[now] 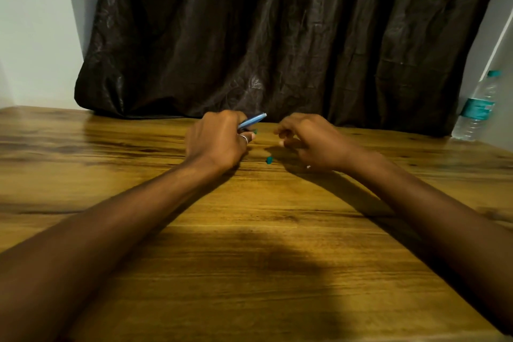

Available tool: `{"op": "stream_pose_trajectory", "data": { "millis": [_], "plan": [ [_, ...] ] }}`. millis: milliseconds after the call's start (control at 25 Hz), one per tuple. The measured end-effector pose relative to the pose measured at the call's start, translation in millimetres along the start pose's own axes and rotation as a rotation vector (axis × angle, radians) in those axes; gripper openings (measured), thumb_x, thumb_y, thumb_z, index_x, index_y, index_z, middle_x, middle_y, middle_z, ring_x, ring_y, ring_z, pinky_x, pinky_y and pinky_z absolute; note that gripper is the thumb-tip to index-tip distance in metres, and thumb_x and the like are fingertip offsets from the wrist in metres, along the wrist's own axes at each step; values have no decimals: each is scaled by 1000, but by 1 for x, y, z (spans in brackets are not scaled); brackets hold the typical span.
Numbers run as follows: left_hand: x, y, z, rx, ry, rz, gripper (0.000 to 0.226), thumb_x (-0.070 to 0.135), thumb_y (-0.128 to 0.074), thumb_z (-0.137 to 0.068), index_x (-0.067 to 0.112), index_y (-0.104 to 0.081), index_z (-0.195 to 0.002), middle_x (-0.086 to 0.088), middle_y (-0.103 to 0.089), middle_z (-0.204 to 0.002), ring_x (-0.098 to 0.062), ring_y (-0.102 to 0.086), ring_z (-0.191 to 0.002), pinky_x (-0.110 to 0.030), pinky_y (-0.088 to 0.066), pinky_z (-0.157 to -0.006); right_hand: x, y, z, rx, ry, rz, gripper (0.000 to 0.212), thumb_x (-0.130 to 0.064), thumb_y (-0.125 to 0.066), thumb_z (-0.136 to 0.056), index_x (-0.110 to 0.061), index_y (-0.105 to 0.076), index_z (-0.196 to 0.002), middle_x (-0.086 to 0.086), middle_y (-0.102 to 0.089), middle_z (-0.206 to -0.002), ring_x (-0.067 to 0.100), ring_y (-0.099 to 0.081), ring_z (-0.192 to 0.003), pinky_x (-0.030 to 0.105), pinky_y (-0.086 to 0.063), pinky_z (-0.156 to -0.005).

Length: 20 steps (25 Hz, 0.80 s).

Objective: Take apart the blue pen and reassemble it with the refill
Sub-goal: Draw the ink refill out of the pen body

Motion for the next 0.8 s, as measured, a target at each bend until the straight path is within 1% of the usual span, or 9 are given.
{"op": "stream_pose_trajectory", "data": {
  "millis": [80,160,240,320,480,560,640,720,800],
  "plan": [
    [2,-3,-1,-65,-34,81,22,45,-70,-87,30,-73,-102,13,-60,-73,-9,-56,-71,-29,-38,-54,8,5,1,81,-89,-198,25,-17,-67,-92,-16,-68,-117,1,-71,-109,12,-65,-101,36,-53,-90],
    [5,-6,-1,-135,-73,189,21,46,-72,-85,30,-73,-98,10,-68,-78,-12,-62,-73,-34,-49,-60,10,6,4,96,-169,-428,23,-12,-70,-91,-12,-71,-114,4,-74,-104,10,-68,-97,35,-55,-90],
    [7,-7,2,-173,-106,258,18,45,-73,-84,30,-74,-94,10,-68,-72,-10,-63,-68,-35,-50,-59,7,2,8,75,-222,-687,23,-3,-68,-91,-4,-70,-114,18,-74,-105,16,-68,-96,37,-55,-91],
    [7,-7,2,-174,-115,297,17,43,-75,-84,30,-75,-94,9,-68,-68,-10,-63,-63,-39,-50,-56,5,1,11,59,-265,-873,23,4,-65,-90,2,-68,-114,25,-72,-105,21,-67,-93,34,-56,-89],
    [7,-6,2,-167,-108,346,16,39,-76,-84,31,-76,-98,3,-71,-69,-19,-65,-64,-47,-53,-60,1,0,13,64,-308,-1049,19,7,-66,-88,1,-69,-106,16,-70,-92,20,-64,-86,22,-53,-71],
    [7,-5,3,-159,-127,347,20,41,-76,-84,31,-76,-101,4,-70,-68,-18,-64,-61,-46,-52,-59,1,-3,13,87,-370,-1178,16,8,-63,-90,4,-68,-104,19,-67,-90,22,-64,-83,21,-55,-70],
    [7,-2,4,-127,-157,309,24,43,-76,-83,32,-75,-104,7,-68,-67,-12,-60,-56,-43,-51,-56,3,-7,14,115,-452,-1323,15,9,-60,-91,6,-67,-103,18,-66,-87,18,-65,-78,21,-57,-70],
    [6,1,4,-83,-185,270,25,41,-76,-84,32,-75,-107,10,-70,-77,-7,-59,-59,-43,-54,-58,7,-8,14,142,-520,-1417,13,11,-60,-90,5,-68,-99,16,-66,-85,16,-67,-74,22,-59,-71],
    [4,4,3,-42,-211,285,22,35,-74,-86,30,-74,-107,9,-71,-89,-8,-61,-69,-45,-55,-65,8,-11,14,153,-580,-1504,14,12,-59,-90,4,-68,-95,15,-67,-85,17,-68,-75,23,-59,-72]
  ]
}}
Point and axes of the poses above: each hand's wrist, its own z-axis away from the middle knuckle, its own y-axis out of the back of the hand, x = y × z, the point moved 4 cm from there along -z, towards the middle knuckle
